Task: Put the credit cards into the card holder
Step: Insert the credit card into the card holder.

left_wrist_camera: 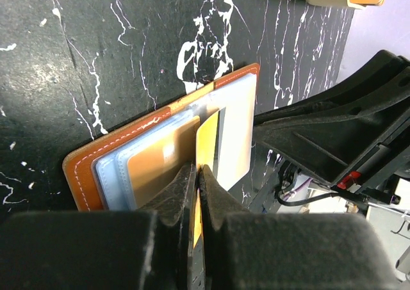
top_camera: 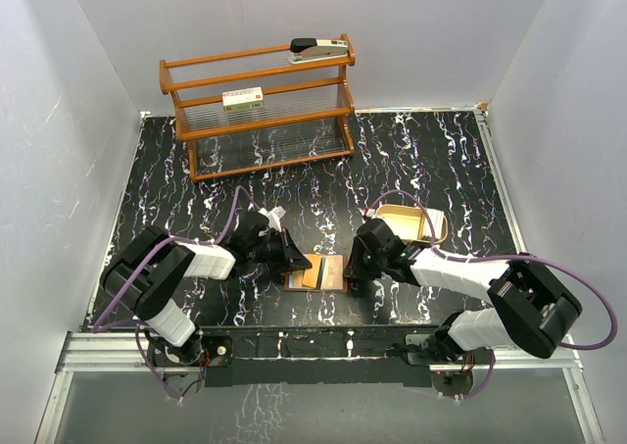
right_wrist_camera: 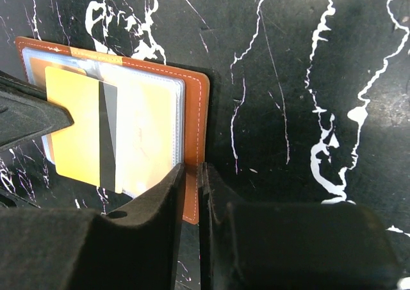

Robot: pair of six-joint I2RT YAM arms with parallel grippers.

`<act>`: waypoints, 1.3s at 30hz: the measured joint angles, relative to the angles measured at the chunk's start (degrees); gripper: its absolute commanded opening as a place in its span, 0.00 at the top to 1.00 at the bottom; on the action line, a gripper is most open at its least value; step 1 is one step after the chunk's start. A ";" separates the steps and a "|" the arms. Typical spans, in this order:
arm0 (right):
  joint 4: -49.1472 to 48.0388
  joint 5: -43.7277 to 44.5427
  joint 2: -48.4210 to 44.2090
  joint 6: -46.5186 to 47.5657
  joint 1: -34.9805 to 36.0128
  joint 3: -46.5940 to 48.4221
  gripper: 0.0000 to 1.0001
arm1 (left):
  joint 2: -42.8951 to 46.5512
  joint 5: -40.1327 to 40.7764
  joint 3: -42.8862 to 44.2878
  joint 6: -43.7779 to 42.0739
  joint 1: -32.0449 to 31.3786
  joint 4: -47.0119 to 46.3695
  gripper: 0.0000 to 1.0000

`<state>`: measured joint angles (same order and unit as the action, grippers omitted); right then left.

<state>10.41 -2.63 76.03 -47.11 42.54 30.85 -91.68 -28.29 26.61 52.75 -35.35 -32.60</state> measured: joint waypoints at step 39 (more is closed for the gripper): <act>-10.25 -3.52 -4.11 -8.55 0.87 -8.26 0.89 | 1.73 6.62 -6.38 1.36 -0.50 -13.27 1.00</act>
<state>0.16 -6.15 71.92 -55.66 43.42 22.59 -89.95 -21.67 20.23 54.11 -35.86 -45.87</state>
